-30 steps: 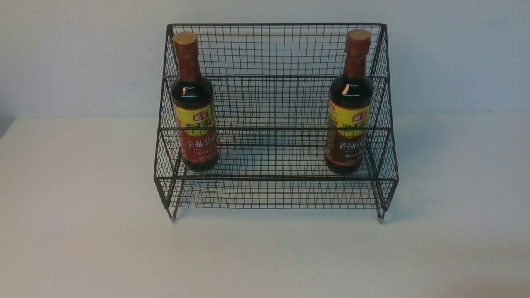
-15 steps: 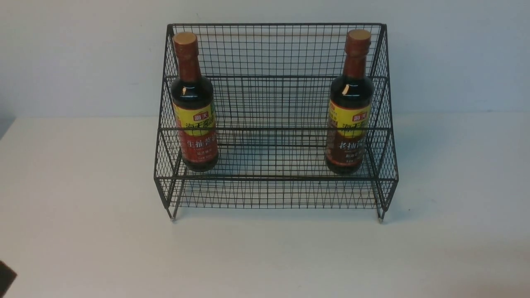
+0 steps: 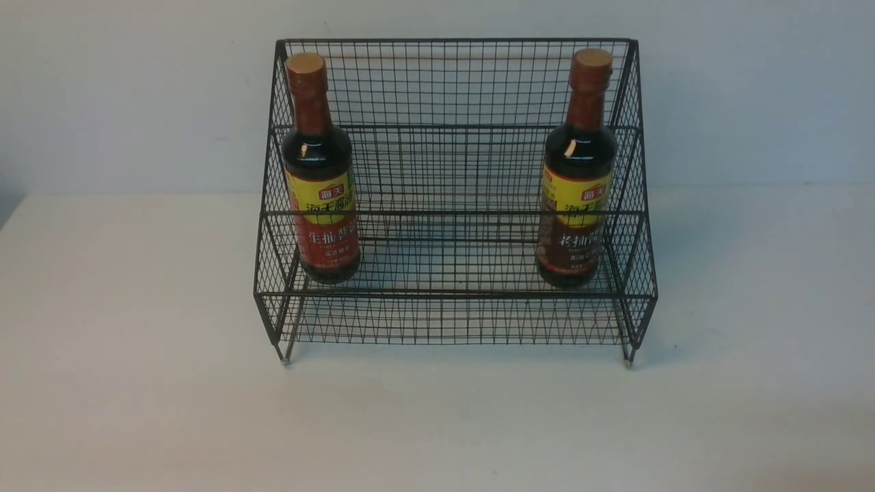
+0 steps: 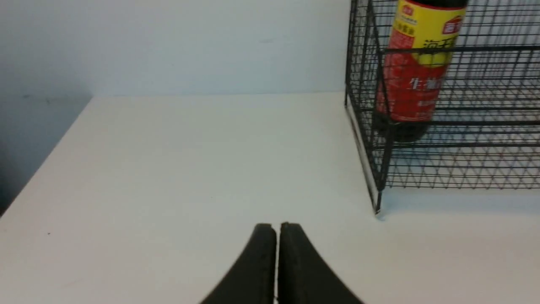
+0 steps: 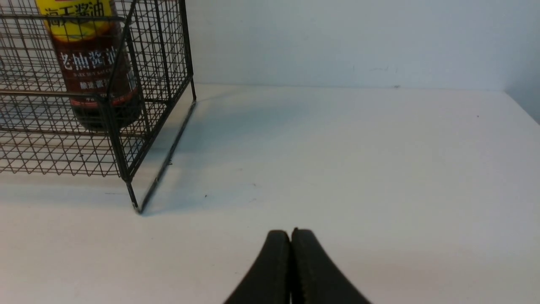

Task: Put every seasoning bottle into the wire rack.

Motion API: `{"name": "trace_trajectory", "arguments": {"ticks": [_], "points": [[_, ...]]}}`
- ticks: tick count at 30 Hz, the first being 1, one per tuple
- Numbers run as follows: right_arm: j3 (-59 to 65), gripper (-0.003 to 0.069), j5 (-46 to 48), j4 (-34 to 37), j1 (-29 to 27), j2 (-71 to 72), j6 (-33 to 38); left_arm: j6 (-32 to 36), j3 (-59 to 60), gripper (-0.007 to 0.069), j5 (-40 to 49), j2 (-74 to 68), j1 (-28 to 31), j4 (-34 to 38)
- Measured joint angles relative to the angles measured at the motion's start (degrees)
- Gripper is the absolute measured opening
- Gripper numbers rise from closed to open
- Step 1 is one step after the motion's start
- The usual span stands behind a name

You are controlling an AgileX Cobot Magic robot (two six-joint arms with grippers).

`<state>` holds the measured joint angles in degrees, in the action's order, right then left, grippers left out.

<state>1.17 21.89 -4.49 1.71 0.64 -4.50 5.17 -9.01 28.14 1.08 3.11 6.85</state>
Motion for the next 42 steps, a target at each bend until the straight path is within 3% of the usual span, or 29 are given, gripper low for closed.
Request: {"name": "trace_trajectory", "arguments": {"ticks": [6, 17, 42], "points": [[0.0, -0.0015, 0.0, 0.0, 0.0, 0.0, 0.0, -5.2, 4.8, -0.0005, -4.0, 0.0, -6.5, -7.4], [0.0, -0.0015, 0.0, 0.0, 0.0, 0.0, 0.0, -5.2, 10.5, -0.0005, -6.6, 0.0, -3.6, -7.8], [0.0, -0.0015, 0.0, 0.0, 0.0, 0.0, 0.0, -5.2, 10.5, -0.0005, -6.3, 0.0, -4.3, -7.8]]}}
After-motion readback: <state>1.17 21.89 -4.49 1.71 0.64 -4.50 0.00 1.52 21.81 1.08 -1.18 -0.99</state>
